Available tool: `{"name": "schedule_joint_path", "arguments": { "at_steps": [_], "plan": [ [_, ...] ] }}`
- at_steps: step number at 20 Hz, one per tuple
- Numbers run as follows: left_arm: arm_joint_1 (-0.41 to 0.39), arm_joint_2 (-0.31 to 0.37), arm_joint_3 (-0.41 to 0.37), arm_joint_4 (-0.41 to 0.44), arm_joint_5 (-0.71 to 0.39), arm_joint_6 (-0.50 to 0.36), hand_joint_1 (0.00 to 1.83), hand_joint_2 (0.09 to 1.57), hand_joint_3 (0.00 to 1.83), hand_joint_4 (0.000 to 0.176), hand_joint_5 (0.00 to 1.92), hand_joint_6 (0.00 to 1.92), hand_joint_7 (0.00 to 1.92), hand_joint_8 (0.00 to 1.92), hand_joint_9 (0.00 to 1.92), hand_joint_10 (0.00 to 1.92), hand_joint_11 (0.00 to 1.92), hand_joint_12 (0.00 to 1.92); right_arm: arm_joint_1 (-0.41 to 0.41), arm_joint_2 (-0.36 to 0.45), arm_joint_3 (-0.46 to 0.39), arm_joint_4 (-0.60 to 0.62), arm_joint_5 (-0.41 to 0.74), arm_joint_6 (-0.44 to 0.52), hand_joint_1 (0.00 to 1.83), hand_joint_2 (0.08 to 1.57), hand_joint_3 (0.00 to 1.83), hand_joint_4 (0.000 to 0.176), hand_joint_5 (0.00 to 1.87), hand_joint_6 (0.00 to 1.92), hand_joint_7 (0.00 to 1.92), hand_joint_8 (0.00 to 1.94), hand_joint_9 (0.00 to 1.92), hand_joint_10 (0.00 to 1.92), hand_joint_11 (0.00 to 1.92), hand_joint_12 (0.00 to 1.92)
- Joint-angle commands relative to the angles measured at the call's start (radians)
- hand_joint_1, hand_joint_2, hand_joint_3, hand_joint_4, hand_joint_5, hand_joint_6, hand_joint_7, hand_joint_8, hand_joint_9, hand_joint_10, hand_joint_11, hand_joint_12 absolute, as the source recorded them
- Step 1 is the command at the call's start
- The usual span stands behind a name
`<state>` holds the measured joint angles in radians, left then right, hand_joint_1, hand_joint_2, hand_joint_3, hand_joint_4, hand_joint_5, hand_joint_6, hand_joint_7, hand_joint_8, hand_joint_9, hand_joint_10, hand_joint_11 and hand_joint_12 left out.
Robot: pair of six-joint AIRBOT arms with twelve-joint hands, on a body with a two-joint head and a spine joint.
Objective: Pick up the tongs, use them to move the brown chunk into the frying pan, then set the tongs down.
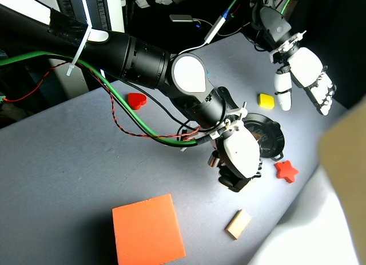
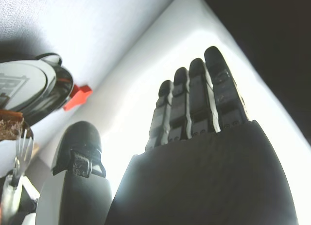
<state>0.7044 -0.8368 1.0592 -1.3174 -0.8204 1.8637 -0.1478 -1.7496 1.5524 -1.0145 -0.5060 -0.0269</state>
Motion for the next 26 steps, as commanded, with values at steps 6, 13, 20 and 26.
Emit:
{"name": "schedule_joint_path", "arguments": {
  "at_steps": [6, 13, 20, 26],
  "plan": [
    [-0.003, 0.014, 0.007, 0.046, -0.091, 0.005, 0.01, 1.28, 0.00, 0.000, 0.09, 0.01, 0.13, 0.01, 0.14, 0.01, 0.00, 0.55, 0.020, 0.005, -0.004, -0.040, 0.041, 0.009, 0.75, 1.40, 0.00, 0.000, 1.09, 0.32, 1.28, 0.35, 1.04, 0.99, 0.74, 1.64],
    [-0.005, 0.013, 0.008, 0.046, -0.091, 0.006, 0.00, 1.28, 0.00, 0.000, 0.07, 0.00, 0.11, 0.00, 0.11, 0.00, 0.00, 0.46, 0.030, 0.004, -0.010, -0.040, 0.042, 0.013, 1.06, 1.26, 0.00, 0.000, 0.73, 1.36, 1.24, 0.03, 1.02, 0.55, 0.60, 1.42],
    [-0.009, 0.012, 0.006, 0.047, -0.091, 0.011, 0.00, 1.27, 0.00, 0.000, 0.04, 0.00, 0.10, 0.00, 0.11, 0.01, 0.00, 0.46, 0.063, 0.011, -0.021, -0.040, 0.038, 0.032, 1.08, 1.23, 0.00, 0.000, 0.77, 1.30, 1.26, 0.02, 0.94, 0.81, 0.61, 1.51],
    [-0.028, 0.010, -0.004, 0.047, -0.068, 0.028, 0.00, 1.29, 0.00, 0.000, 0.06, 0.01, 0.10, 0.00, 0.11, 0.01, 0.00, 0.43, 0.091, 0.122, -0.191, -0.041, -0.013, 0.035, 1.08, 1.24, 0.00, 0.000, 0.76, 1.32, 1.23, 0.00, 0.83, 0.93, 0.54, 1.56]
  ]
}}
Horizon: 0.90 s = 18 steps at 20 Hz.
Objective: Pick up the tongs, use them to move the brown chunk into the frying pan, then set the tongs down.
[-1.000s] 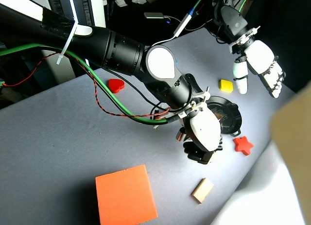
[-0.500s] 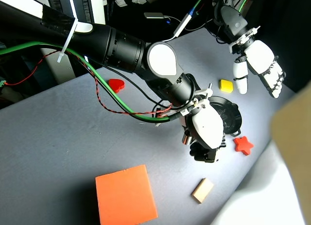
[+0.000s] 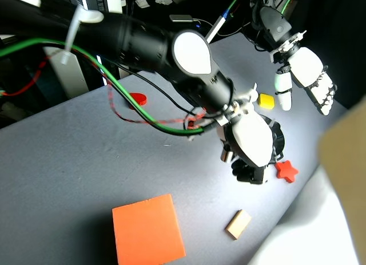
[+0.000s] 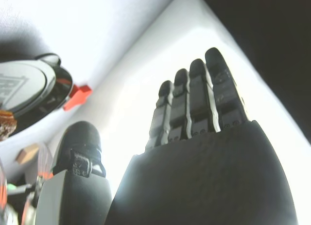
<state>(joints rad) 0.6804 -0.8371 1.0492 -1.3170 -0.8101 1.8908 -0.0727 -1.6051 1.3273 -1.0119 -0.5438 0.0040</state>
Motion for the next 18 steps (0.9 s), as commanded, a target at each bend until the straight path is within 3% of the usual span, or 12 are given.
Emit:
{"name": "schedule_joint_path", "arguments": {
  "at_steps": [1, 2, 3, 4, 5, 9, 12, 13, 15, 17, 18],
  "plan": [
    [-0.013, 0.009, 0.001, 0.047, -0.068, 0.009, 0.01, 1.29, 0.00, 0.000, 0.06, 0.01, 0.11, 0.00, 0.11, 0.01, 0.00, 0.44, 0.019, 0.023, -0.022, -0.044, 0.041, -0.004, 1.07, 1.25, 0.00, 0.000, 0.74, 1.35, 1.22, 0.00, 0.82, 0.94, 0.54, 1.54],
    [-0.020, 0.009, -0.004, 0.047, -0.064, 0.012, 0.00, 1.27, 0.00, 0.000, 0.05, 0.00, 0.10, 0.00, 0.11, 0.00, 0.00, 0.43, 0.018, 0.060, -0.065, -0.045, 0.054, -0.009, 1.07, 1.25, 0.00, 0.000, 0.75, 1.34, 1.23, 0.00, 0.82, 0.94, 0.55, 1.53],
    [-0.024, 0.007, -0.010, 0.047, -0.062, 0.013, 0.00, 1.27, 0.00, 0.000, 0.06, 0.00, 0.11, 0.00, 0.12, 0.01, 0.00, 0.44, 0.014, 0.096, -0.105, -0.054, 0.058, -0.009, 1.16, 1.20, 0.00, 0.000, 0.80, 1.30, 0.98, 0.87, 0.83, 0.95, 0.56, 1.52],
    [-0.026, 0.007, -0.018, 0.047, -0.062, 0.013, 0.00, 1.27, 0.00, 0.000, 0.06, 0.00, 0.11, 0.00, 0.12, 0.01, 0.00, 0.44, 0.005, 0.131, -0.153, -0.104, 0.067, 0.008, 1.16, 1.20, 0.00, 0.000, 0.80, 1.30, 0.98, 0.87, 0.83, 0.95, 0.56, 1.52],
    [-0.032, 0.006, -0.028, 0.048, -0.060, 0.013, 0.00, 1.28, 0.00, 0.000, 0.06, 0.00, 0.11, 0.00, 0.12, 0.01, 0.00, 0.48, -0.010, 0.168, -0.200, -0.171, 0.091, 0.026, 1.16, 1.21, 0.00, 0.012, 0.76, 1.35, 0.87, 1.17, 0.83, 0.98, 0.56, 1.53],
    [-0.055, -0.004, -0.069, 0.051, -0.060, 0.011, 0.00, 1.28, 0.00, 0.000, 0.06, 0.00, 0.11, 0.00, 0.12, 0.01, 0.00, 0.49, -0.070, 0.290, -0.328, -0.398, 0.171, 0.137, 1.17, 1.20, 0.00, 0.012, 0.77, 1.34, 0.88, 1.15, 0.84, 0.96, 0.57, 1.53],
    [-0.076, -0.015, -0.097, 0.051, -0.060, 0.011, 0.01, 1.29, 0.00, 0.000, 0.04, 0.00, 0.10, 0.00, 0.11, 0.00, 0.00, 0.44, -0.107, 0.330, -0.335, -0.447, 0.237, 0.210, 1.16, 1.22, 0.00, 0.012, 0.75, 1.37, 0.85, 1.18, 0.81, 0.96, 0.53, 1.54],
    [-0.083, -0.020, -0.106, 0.053, -0.060, 0.011, 0.00, 1.29, 0.00, 0.000, 0.04, 0.00, 0.10, 0.00, 0.10, 0.00, 0.00, 0.40, -0.124, 0.338, -0.335, -0.518, 0.254, 0.257, 1.07, 1.26, 0.00, 0.000, 0.73, 1.37, 0.94, 0.57, 0.80, 0.89, 0.51, 1.49],
    [-0.091, -0.028, -0.122, 0.053, -0.060, 0.009, 0.00, 1.29, 0.00, 0.000, 0.03, 0.00, 0.10, 0.00, 0.11, 0.00, 0.00, 0.41, -0.160, 0.339, -0.331, -0.593, 0.279, 0.278, 1.05, 1.28, 0.00, 0.000, 0.69, 1.41, 0.99, 0.36, 0.77, 0.83, 0.47, 1.47],
    [-0.098, -0.034, -0.133, 0.053, -0.060, 0.009, 0.00, 1.28, 0.00, 0.000, 0.04, 0.00, 0.11, 0.00, 0.12, 0.01, 0.00, 0.46, -0.187, 0.333, -0.324, -0.630, 0.285, 0.292, 1.04, 1.29, 0.00, 0.000, 0.68, 1.43, 0.98, 0.30, 0.75, 0.79, 0.44, 1.45],
    [-0.100, -0.035, -0.138, 0.055, -0.060, 0.009, 0.00, 1.28, 0.00, 0.000, 0.04, 0.01, 0.11, 0.00, 0.12, 0.01, 0.00, 0.47, -0.199, 0.327, -0.313, -0.683, 0.284, 0.351, 1.04, 1.29, 0.00, 0.000, 0.67, 1.44, 0.98, 0.27, 0.75, 0.78, 0.43, 1.46]
  ]
}}
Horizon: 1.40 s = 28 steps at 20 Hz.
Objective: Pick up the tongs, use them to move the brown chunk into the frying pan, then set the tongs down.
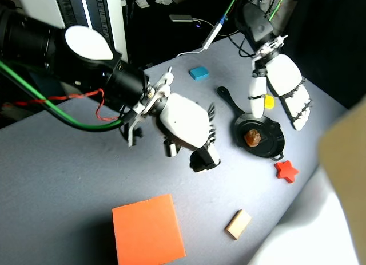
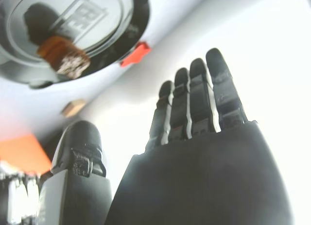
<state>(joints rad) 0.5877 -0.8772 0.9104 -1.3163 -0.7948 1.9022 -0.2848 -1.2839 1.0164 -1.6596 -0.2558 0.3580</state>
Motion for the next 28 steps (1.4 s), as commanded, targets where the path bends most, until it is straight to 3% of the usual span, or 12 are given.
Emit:
{"name": "schedule_joint_path", "arguments": {
  "at_steps": [1, 4, 5, 6, 7, 8, 11, 13, 19, 23, 25, 28],
  "plan": [
    [-0.010, 0.004, -0.003, 0.057, -0.076, -0.003, 0.00, 1.28, 0.00, 0.000, 0.04, 0.01, 0.11, 0.00, 0.12, 0.01, 0.00, 0.47, 0.006, 0.000, 0.008, -0.052, -0.004, 0.023, 1.04, 1.29, 0.00, 0.000, 0.67, 1.44, 0.98, 0.27, 0.75, 0.78, 0.43, 1.46],
    [-0.016, -0.007, -0.012, 0.066, -0.076, -0.005, 0.00, 1.28, 0.00, 0.000, 0.04, 0.00, 0.10, 0.00, 0.11, 0.00, 0.00, 0.45, -0.021, -0.020, 0.035, -0.054, -0.005, 0.033, 1.02, 1.29, 0.00, 0.000, 0.67, 1.45, 0.96, 0.22, 0.72, 0.76, 0.39, 1.48],
    [-0.018, -0.012, -0.015, 0.071, -0.076, -0.011, 0.00, 1.27, 0.00, 0.000, 0.05, 0.01, 0.12, 0.00, 0.12, 0.01, 0.00, 0.50, -0.031, -0.025, 0.041, -0.056, -0.005, 0.033, 0.83, 1.26, 0.00, 0.000, 0.61, 0.82, 0.92, 0.14, 0.70, 0.65, 0.33, 1.45],
    [-0.019, -0.016, -0.018, 0.074, -0.076, -0.015, 0.00, 1.28, 0.00, 0.000, 0.06, 0.01, 0.12, 0.00, 0.13, 0.01, 0.00, 0.52, -0.039, -0.028, 0.043, -0.059, -0.008, 0.033, 0.72, 1.26, 0.00, 0.000, 0.71, 0.31, 0.91, 0.05, 0.70, 0.54, 0.29, 1.46],
    [-0.020, -0.019, -0.021, 0.076, -0.076, -0.017, 0.00, 1.29, 0.00, 0.000, 0.07, 0.01, 0.12, 0.00, 0.12, 0.01, 0.00, 0.48, -0.047, -0.030, 0.044, -0.066, -0.012, 0.033, 0.65, 1.26, 0.00, 0.000, 0.67, 0.11, 0.82, 0.00, 0.64, 0.46, 0.17, 1.49],
    [-0.021, -0.022, -0.026, 0.079, -0.076, -0.023, 0.00, 1.28, 0.00, 0.000, 0.06, 0.01, 0.11, 0.00, 0.12, 0.00, 0.00, 0.45, -0.057, -0.032, 0.044, -0.084, -0.014, 0.033, 0.59, 1.22, 0.00, 0.000, 0.60, 0.05, 0.74, 0.00, 0.60, 0.38, 0.12, 1.44],
    [-0.022, -0.024, -0.034, 0.081, -0.075, -0.027, 0.00, 1.28, 0.00, 0.000, 0.06, 0.00, 0.11, 0.00, 0.12, 0.00, 0.00, 0.47, -0.065, -0.033, 0.047, -0.094, -0.020, 0.042, 0.46, 1.15, 0.00, 0.000, 0.44, 0.00, 0.59, 0.00, 0.53, 0.12, 0.03, 1.36],
    [-0.022, -0.024, -0.037, 0.082, -0.075, -0.027, 0.01, 1.29, 0.00, 0.000, 0.08, 0.01, 0.11, 0.00, 0.12, 0.01, 0.00, 0.50, -0.068, -0.031, 0.047, -0.094, -0.021, 0.044, 0.37, 1.10, 0.00, 0.000, 0.29, 0.00, 0.40, 0.00, 0.37, 0.02, 0.00, 1.07],
    [-0.019, -0.024, -0.034, 0.089, -0.075, -0.027, 0.00, 1.30, 0.01, 0.000, 0.07, 0.00, 0.10, 0.00, 0.10, 0.00, 0.00, 0.37, -0.075, -0.005, 0.042, -0.094, -0.022, 0.044, 0.35, 0.93, 0.00, 0.000, 0.07, 0.00, 0.12, 0.00, 0.14, 0.00, 0.00, 0.62],
    [-0.021, -0.024, -0.035, 0.095, -0.075, -0.032, 0.00, 1.28, 0.00, 0.000, 0.08, 0.00, 0.10, 0.00, 0.10, 0.00, 0.00, 0.40, -0.075, 0.063, -0.023, -0.094, -0.039, 0.043, 0.24, 0.87, 0.00, 0.000, 0.00, 0.00, 0.00, 0.00, 0.02, 0.01, 0.00, 0.32],
    [-0.032, -0.024, -0.038, 0.096, -0.075, -0.032, 0.00, 1.29, 0.00, 0.000, 0.07, 0.00, 0.10, 0.00, 0.10, 0.00, 0.00, 0.40, -0.071, 0.115, -0.082, -0.094, -0.057, 0.044, 0.20, 0.87, 0.00, 0.000, 0.02, 0.01, 0.01, 0.00, 0.05, 0.01, 0.00, 0.46],
    [-0.068, -0.024, -0.047, 0.083, -0.076, -0.033, 0.00, 1.27, 0.00, 0.000, 0.10, 0.01, 0.15, 0.01, 0.14, 0.02, 0.00, 0.51, -0.051, 0.222, -0.187, -0.094, -0.066, 0.045, 0.15, 0.92, 0.01, 0.000, 0.19, 0.03, 0.21, 0.03, 0.22, 0.06, 0.00, 0.93]
  ]
}}
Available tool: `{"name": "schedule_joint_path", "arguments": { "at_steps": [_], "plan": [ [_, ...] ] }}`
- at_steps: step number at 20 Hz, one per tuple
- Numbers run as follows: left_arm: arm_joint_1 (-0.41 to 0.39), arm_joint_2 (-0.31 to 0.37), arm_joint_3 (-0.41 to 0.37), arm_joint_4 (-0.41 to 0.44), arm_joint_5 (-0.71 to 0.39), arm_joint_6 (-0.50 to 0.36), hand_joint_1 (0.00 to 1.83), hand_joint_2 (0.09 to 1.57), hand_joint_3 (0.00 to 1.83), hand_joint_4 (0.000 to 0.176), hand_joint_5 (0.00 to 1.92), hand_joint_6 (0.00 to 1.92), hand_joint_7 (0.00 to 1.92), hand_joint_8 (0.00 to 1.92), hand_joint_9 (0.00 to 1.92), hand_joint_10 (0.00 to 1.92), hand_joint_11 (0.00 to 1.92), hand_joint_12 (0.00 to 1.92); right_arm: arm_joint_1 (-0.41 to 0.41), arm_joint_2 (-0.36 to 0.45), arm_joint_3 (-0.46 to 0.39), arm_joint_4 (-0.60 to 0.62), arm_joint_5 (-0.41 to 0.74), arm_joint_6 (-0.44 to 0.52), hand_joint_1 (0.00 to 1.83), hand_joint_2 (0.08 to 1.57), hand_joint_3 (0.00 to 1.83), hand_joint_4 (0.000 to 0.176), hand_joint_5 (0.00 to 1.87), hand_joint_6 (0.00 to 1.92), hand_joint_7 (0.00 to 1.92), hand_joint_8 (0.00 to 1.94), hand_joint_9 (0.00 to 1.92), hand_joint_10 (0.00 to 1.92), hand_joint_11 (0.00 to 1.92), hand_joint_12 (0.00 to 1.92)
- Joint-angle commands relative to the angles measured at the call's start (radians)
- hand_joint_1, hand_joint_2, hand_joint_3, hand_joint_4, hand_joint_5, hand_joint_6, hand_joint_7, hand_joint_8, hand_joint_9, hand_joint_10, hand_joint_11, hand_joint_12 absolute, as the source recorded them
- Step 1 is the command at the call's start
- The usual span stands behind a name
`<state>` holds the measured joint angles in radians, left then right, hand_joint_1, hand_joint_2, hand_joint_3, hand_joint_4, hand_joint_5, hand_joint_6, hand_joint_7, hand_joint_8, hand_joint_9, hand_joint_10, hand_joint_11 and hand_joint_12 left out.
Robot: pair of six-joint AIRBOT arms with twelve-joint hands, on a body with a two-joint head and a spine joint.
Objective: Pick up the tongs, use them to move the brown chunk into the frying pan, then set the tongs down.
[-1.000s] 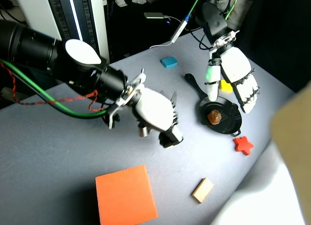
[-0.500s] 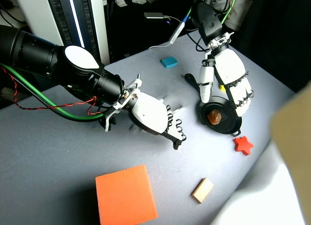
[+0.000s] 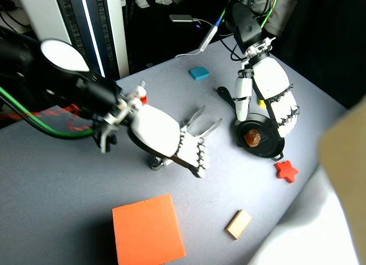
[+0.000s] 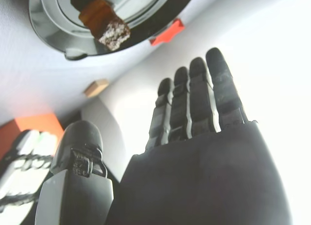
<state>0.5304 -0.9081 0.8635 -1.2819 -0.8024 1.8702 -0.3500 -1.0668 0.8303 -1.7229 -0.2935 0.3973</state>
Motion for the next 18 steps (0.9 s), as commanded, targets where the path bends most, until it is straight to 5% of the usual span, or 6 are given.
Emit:
{"name": "schedule_joint_path", "arguments": {
  "at_steps": [1, 3, 4, 8, 11, 18],
  "plan": [
    [-0.023, 0.007, -0.004, 0.040, -0.070, 0.003, 0.00, 1.27, 0.00, 0.003, 0.12, 0.01, 0.17, 0.01, 0.16, 0.02, 0.00, 0.57, 0.021, 0.028, -0.022, -0.030, -0.029, 0.007, 0.17, 0.95, 0.01, 0.000, 0.26, 0.03, 0.31, 0.02, 0.28, 0.05, 0.00, 1.01],
    [-0.064, 0.000, -0.010, 0.017, -0.058, 0.038, 0.02, 1.28, 0.00, 0.011, 0.27, 0.05, 0.39, 0.04, 0.31, 0.10, 0.00, 0.93, 0.041, 0.087, -0.077, -0.030, -0.035, 0.011, 0.25, 1.07, 0.01, 0.000, 0.57, 0.07, 0.63, 0.04, 0.56, 0.16, 0.00, 1.36],
    [-0.083, -0.004, -0.012, 0.007, -0.042, 0.061, 0.05, 1.29, 0.00, 0.000, 0.41, 0.27, 0.52, 0.16, 0.30, 0.52, 0.00, 1.21, 0.050, 0.110, -0.097, -0.030, -0.035, 0.011, 0.26, 1.13, 0.01, 0.000, 0.74, 0.09, 0.79, 0.07, 0.61, 0.44, 0.07, 1.53],
    [-0.152, -0.016, -0.025, 0.032, 0.067, 0.109, 0.38, 1.26, 0.00, 0.000, 0.59, 1.45, 0.61, 1.49, 0.45, 1.66, 0.24, 1.91, 0.109, 0.218, -0.191, -0.030, -0.038, 0.004, 0.21, 1.28, 0.00, 0.000, 1.03, 0.71, 1.08, 0.79, 0.81, 1.35, 0.52, 1.76],
    [-0.159, -0.009, -0.055, 0.048, 0.072, 0.090, 0.35, 1.32, 0.01, 0.000, 0.79, 1.60, 0.85, 1.62, 0.74, 1.80, 0.57, 1.92, 0.136, 0.266, -0.232, -0.030, -0.045, -0.005, 0.24, 1.34, 0.01, 0.000, 1.01, 1.56, 1.16, 1.48, 1.06, 1.73, 0.91, 1.89],
    [-0.169, -0.007, -0.057, 0.047, 0.065, 0.088, 0.44, 1.49, 0.05, 0.000, 1.06, 1.91, 1.14, 1.90, 1.15, 1.92, 1.16, 1.92, 0.189, 0.354, -0.270, -0.030, -0.011, -0.014, 0.68, 1.41, 0.01, 0.000, 1.05, 1.71, 1.21, 1.84, 1.20, 1.92, 1.18, 1.92]
  ]
}}
